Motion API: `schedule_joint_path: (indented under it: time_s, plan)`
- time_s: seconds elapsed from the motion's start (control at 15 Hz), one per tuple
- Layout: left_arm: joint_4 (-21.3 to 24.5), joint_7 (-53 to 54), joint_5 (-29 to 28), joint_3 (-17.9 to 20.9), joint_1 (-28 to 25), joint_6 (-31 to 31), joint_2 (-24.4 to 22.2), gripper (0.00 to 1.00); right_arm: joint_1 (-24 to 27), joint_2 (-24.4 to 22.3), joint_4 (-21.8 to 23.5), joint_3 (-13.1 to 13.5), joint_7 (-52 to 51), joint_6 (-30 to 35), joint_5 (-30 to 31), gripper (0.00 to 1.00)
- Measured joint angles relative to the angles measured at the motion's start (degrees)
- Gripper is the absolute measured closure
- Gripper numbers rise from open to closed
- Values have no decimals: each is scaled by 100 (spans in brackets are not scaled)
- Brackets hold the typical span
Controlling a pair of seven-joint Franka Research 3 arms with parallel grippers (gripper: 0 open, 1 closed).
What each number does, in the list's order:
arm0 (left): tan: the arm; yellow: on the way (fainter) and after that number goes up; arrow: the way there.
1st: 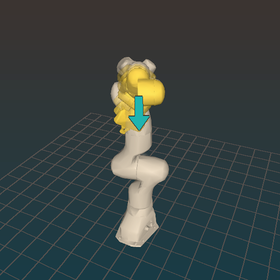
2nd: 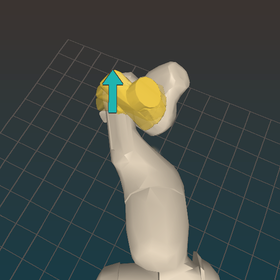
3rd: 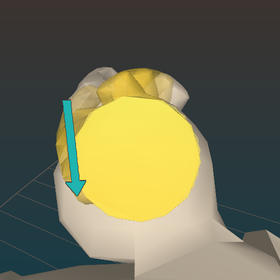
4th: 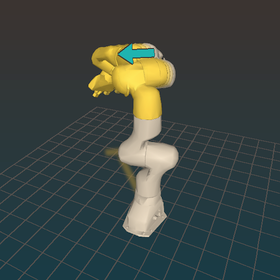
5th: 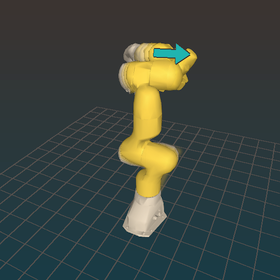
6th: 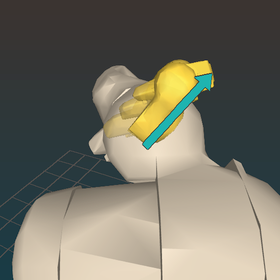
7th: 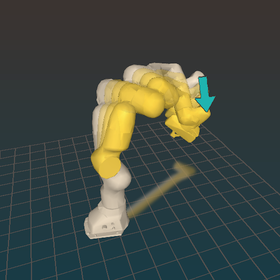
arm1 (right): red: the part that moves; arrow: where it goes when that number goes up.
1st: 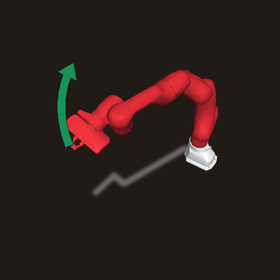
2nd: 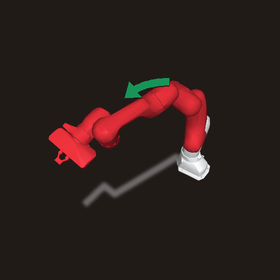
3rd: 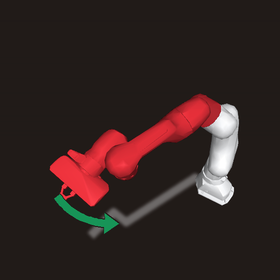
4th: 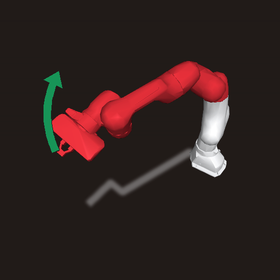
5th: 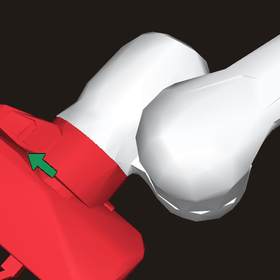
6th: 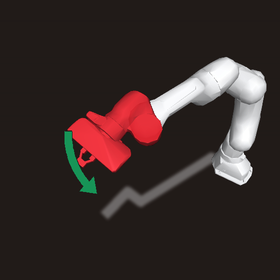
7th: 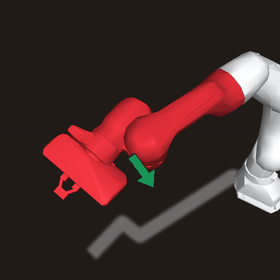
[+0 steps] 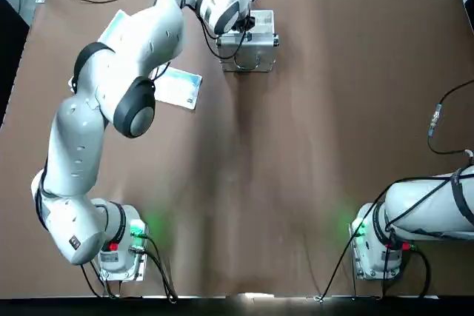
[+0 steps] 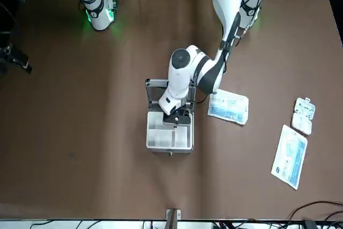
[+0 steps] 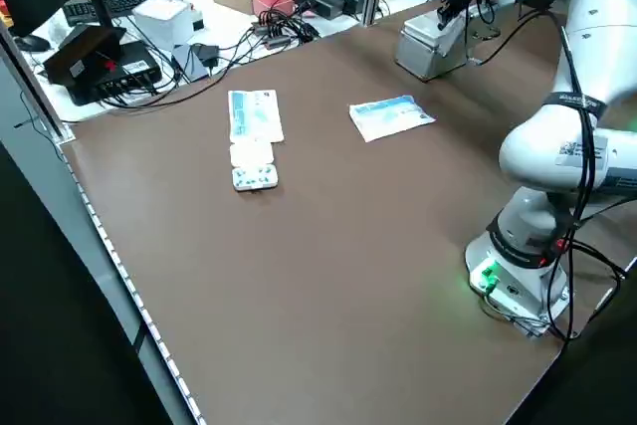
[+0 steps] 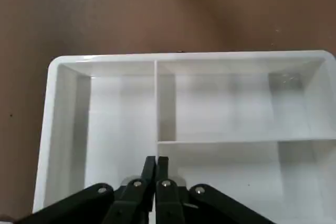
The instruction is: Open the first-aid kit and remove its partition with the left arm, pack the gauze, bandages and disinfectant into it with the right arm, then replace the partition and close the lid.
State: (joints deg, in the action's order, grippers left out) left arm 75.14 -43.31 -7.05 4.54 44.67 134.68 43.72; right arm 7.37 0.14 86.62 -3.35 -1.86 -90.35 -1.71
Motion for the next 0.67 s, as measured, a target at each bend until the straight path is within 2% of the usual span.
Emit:
schedule_joint_path:
  time_s: [0.33, 0.67]
  plan:
    - [18, -2, -17, 239, 211, -18, 36, 96, -1, 0, 0, 0, 0, 0, 0, 0]
    - [19, -6, -63, 265, 232, -27, 101, 96, -1, 0, 0, 0, 0, 0, 0, 0]
